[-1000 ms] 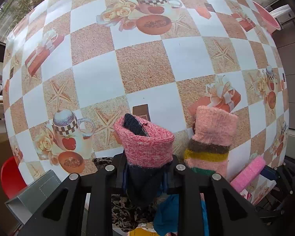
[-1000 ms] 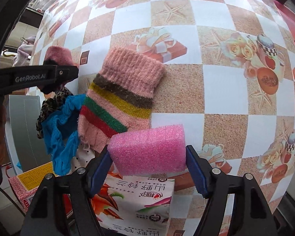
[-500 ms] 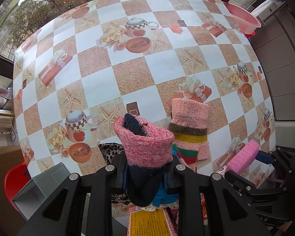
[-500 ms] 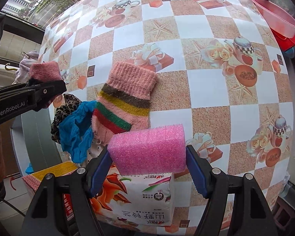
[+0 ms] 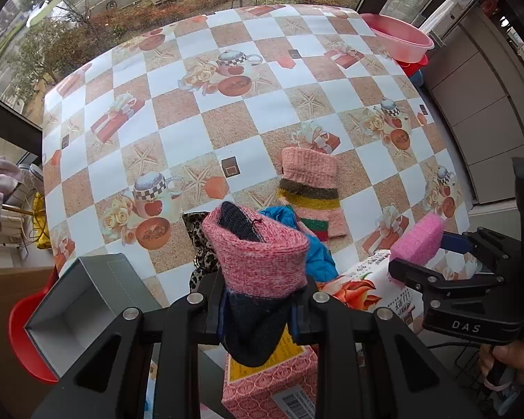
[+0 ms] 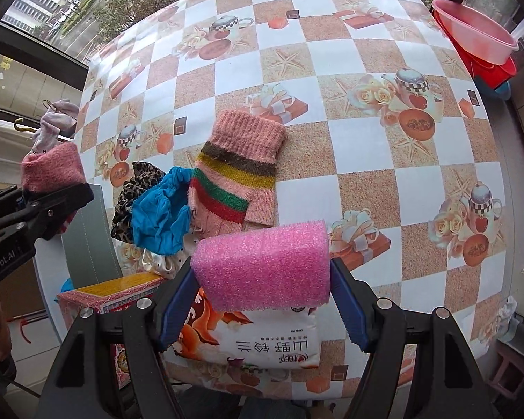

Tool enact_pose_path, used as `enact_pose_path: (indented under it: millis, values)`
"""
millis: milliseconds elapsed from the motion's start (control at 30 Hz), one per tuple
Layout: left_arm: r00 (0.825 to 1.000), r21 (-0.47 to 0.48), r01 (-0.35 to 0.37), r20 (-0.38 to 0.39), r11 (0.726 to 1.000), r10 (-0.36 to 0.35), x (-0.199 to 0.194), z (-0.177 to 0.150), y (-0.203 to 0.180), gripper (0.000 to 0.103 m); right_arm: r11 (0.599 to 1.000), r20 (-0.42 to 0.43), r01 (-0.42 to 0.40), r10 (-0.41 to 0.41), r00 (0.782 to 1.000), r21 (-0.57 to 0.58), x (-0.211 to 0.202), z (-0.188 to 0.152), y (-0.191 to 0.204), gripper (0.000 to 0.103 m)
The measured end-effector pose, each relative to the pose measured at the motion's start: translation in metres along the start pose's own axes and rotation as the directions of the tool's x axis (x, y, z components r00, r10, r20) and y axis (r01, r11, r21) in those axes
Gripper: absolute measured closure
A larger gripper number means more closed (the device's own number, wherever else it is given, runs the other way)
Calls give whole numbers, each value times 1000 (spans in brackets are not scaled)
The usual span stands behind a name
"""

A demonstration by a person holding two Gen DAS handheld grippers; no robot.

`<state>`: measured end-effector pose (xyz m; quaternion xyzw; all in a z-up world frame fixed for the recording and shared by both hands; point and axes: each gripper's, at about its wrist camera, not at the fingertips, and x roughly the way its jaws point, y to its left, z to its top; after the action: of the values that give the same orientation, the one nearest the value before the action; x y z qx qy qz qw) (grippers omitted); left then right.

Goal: Organize soft objects
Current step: 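Grasp and lift the pink-and-navy sock with the left tool while the right tool lifts the pink sponge, then carry the pink-and-navy sock and pink sponge over the white box with both tools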

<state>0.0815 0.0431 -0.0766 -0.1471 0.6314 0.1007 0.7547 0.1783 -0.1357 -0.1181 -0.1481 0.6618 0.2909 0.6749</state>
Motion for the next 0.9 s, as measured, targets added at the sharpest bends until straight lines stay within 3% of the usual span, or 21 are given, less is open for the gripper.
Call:
enact_pose_path:
  millis: [400, 900]
  values:
    - [998, 28, 50, 30, 998, -51, -36, -57, -13, 75, 1000, 17, 12, -12, 1000, 23, -24, -39, 11, 28]
    - [996, 77, 76, 40, 994, -79, -51, -118, -16, 75, 997, 21, 31, -33, 999, 71, -35, -92, 26, 28]
